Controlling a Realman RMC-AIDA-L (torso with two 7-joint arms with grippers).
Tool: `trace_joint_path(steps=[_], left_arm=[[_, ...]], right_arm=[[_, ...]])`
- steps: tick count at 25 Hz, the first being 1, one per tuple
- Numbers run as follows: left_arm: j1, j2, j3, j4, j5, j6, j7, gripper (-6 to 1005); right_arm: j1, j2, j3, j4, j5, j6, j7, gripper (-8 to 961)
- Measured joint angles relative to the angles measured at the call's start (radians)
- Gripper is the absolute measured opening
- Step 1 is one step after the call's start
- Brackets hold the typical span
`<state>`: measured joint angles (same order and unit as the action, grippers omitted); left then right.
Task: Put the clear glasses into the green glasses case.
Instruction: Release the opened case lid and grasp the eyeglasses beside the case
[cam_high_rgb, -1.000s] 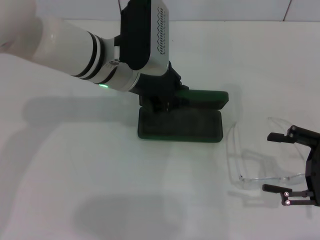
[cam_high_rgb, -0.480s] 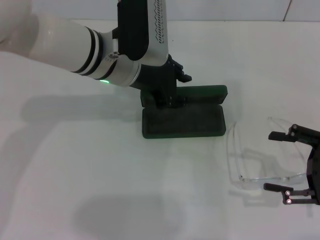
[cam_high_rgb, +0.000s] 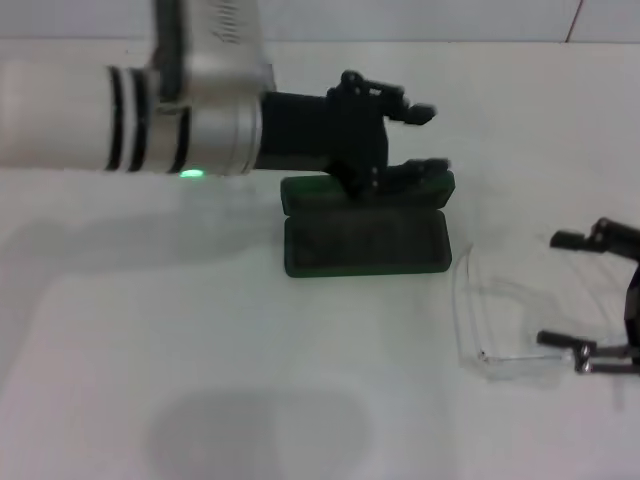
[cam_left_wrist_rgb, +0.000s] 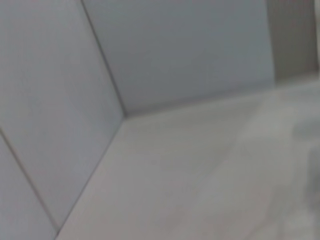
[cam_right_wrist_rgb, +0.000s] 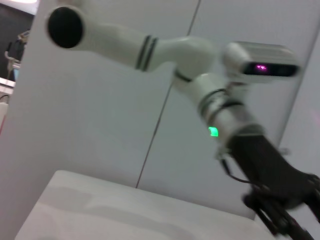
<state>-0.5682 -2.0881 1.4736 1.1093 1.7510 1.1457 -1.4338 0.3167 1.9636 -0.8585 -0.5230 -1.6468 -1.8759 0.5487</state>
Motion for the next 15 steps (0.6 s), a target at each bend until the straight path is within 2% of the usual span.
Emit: trace_joint_path(steps=[3,4,7,11,12,13,15], left_arm=[[0.123,-0.004,-0.008,-0.024,-0.25,0.048,0.155,502],[0.169,-0.005,-0.003,-0.06,-0.354,0.056,0.227,502],[0.251,-0.007,0.016,-0.197,-0.593,0.108,0.444,502],[0.293,-0.005,0.02,-0.434,-0.835,0.256,0.677,503],[0.293,-0.005,0.02,-0.434,-0.835,0.256,0.677,503],[0.291,-0.002,0.003,-0.569,-0.916,0.333,0.758,503],[0.283,-0.001,-0.013,-0.662,-0.953,0.371,0.808,503]], right_arm=[[0.007,0.0,0.034,-0.074,-0.002,-0.001,0.141,778],[0.01,-0.004,0.043,-0.124,-0.009,0.002,0.218,778],[0.031,-0.025,0.048,-0.277,-0.06,0.009,0.409,777],[0.11,-0.053,0.042,-0.479,-0.221,-0.011,0.647,777],[0.135,-0.055,0.04,-0.511,-0.275,-0.024,0.682,776],[0.17,-0.057,0.04,-0.548,-0.344,-0.044,0.72,776],[0.222,-0.053,0.037,-0.599,-0.458,-0.08,0.769,776]])
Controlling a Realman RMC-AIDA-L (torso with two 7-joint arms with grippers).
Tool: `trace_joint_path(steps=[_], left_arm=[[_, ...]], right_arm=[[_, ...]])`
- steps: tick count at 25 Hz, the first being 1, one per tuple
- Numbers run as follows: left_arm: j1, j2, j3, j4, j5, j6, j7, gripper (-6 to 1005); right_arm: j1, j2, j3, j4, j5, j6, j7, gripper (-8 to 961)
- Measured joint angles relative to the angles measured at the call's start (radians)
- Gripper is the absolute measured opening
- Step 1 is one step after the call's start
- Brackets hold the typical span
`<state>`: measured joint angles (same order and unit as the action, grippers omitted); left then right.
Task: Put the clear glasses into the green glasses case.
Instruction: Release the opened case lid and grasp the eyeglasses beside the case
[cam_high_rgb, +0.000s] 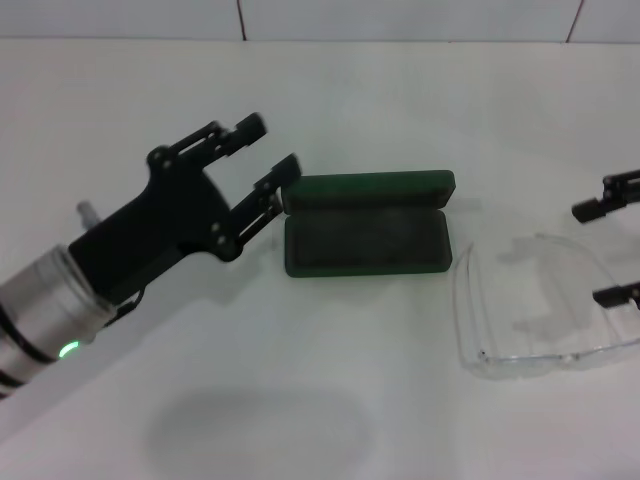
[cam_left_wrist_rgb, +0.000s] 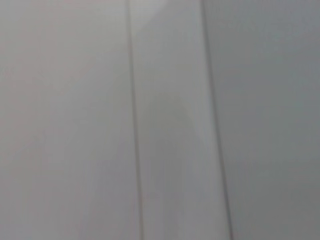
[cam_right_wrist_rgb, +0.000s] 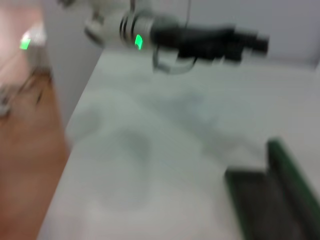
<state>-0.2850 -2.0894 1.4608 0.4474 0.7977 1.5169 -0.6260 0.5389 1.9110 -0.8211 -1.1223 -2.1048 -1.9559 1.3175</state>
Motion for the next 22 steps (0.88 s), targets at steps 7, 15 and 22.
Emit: trace_joint_path(steps=[7,15,22], left_arm=[[-0.005,-0.006,-0.019,-0.152,-0.063,0.033,0.079,503],[-0.004,-0.009,-0.014,-0.184,-0.077,0.066,0.087,766],[-0.019,-0.01,-0.014,-0.217,-0.078,0.066,0.089,881]], right_arm=[[0.104,0.061,-0.172,-0.134,-0.273,-0.021,0.115,774],[0.122,0.11,-0.413,-0.184,-0.383,0.031,0.228,772],[0.111,0.109,-0.564,-0.194,-0.42,0.108,0.295,770]])
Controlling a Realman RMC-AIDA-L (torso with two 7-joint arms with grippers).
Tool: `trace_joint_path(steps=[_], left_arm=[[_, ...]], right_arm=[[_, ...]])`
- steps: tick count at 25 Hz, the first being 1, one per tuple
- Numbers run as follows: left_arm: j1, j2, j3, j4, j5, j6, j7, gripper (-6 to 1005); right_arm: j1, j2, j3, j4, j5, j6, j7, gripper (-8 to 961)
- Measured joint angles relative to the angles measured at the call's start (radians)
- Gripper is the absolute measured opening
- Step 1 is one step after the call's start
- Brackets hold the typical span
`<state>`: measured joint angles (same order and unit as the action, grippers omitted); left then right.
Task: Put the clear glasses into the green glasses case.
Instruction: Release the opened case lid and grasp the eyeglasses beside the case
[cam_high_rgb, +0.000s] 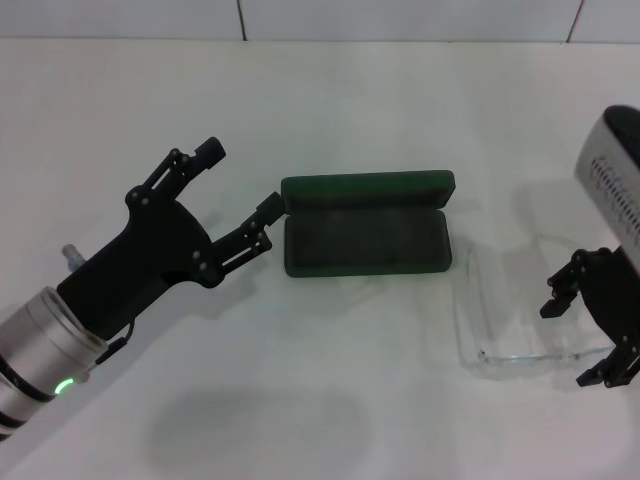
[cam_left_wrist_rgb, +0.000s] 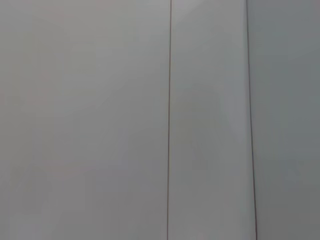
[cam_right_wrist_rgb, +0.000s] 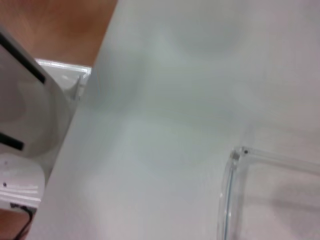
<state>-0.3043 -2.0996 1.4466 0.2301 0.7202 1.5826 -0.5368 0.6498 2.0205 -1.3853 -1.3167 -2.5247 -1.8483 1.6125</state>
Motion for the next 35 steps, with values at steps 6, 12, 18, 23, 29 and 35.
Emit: trace_joint_path(steps=[6,12,18,23,29,35], left_arm=[[-0.009,0.0,0.0,-0.021,-0.002,-0.002,0.0,888],[-0.012,0.0,-0.002,-0.025,-0.002,-0.004,0.002,889],[-0.013,0.0,-0.001,-0.026,-0.002,-0.008,0.003,889],[-0.018,0.0,-0.002,-0.028,-0.002,-0.009,0.003,889],[-0.02,0.0,-0.002,-0.029,-0.002,-0.018,0.003,890],[-0.021,0.0,-0.002,-0.029,-0.002,-0.02,0.003,890]], right_arm=[[0.0,0.0,-0.128,0.015,-0.017,0.077,0.038,768],[0.0,0.004,-0.204,0.025,-0.01,0.103,0.042,766],[0.008,0.004,-0.223,0.022,-0.011,0.11,0.055,763],[0.01,0.004,-0.226,0.023,-0.014,0.113,0.056,678],[0.012,0.004,-0.23,0.023,-0.014,0.113,0.054,429],[0.013,0.003,-0.239,0.023,-0.017,0.107,0.055,319]])
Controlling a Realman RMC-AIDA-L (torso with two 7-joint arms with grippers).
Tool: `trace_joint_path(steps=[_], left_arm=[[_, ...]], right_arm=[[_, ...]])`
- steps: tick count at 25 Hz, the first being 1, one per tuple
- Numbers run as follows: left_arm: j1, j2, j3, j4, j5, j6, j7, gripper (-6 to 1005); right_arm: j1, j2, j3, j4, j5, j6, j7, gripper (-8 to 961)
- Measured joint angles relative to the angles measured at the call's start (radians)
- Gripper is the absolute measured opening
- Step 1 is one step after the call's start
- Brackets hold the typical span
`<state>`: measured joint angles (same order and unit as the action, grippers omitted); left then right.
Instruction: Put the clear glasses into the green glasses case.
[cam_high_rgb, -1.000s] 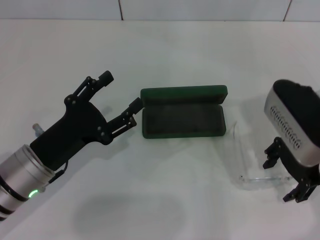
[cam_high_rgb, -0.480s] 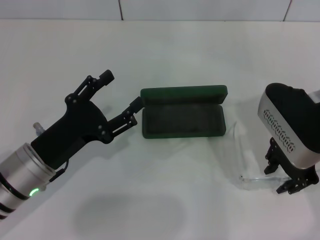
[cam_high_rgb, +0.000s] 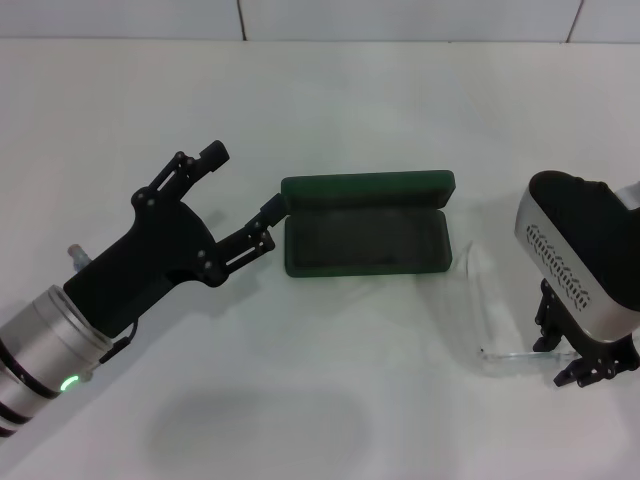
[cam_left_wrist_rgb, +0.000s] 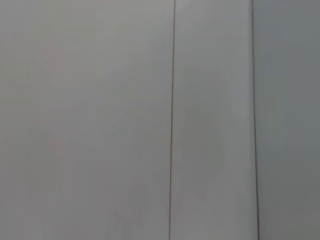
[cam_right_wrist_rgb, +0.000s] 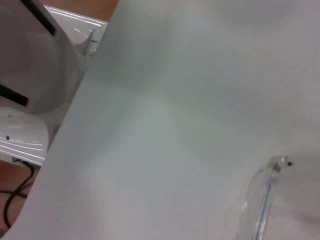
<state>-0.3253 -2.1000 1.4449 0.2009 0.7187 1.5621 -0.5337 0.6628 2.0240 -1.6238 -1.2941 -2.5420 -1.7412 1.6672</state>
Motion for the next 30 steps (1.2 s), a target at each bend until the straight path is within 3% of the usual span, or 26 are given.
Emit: trace_joint_path(steps=[15,26,30], left_arm=[[0.004,0.0,0.002,-0.013,0.005,0.0,0.0,886],[0.014,-0.002,0.0,-0.014,0.0,0.017,0.007,885],[0.027,-0.003,-0.001,-0.014,0.0,0.022,0.018,884]], right_arm=[[-0.003,-0.001,0.005,-0.009,0.005,-0.011,0.002,299],[-0.051,-0.002,0.05,-0.093,0.021,-0.018,-0.004,125],[-0.081,-0.004,0.103,-0.147,0.058,-0.024,-0.035,125]])
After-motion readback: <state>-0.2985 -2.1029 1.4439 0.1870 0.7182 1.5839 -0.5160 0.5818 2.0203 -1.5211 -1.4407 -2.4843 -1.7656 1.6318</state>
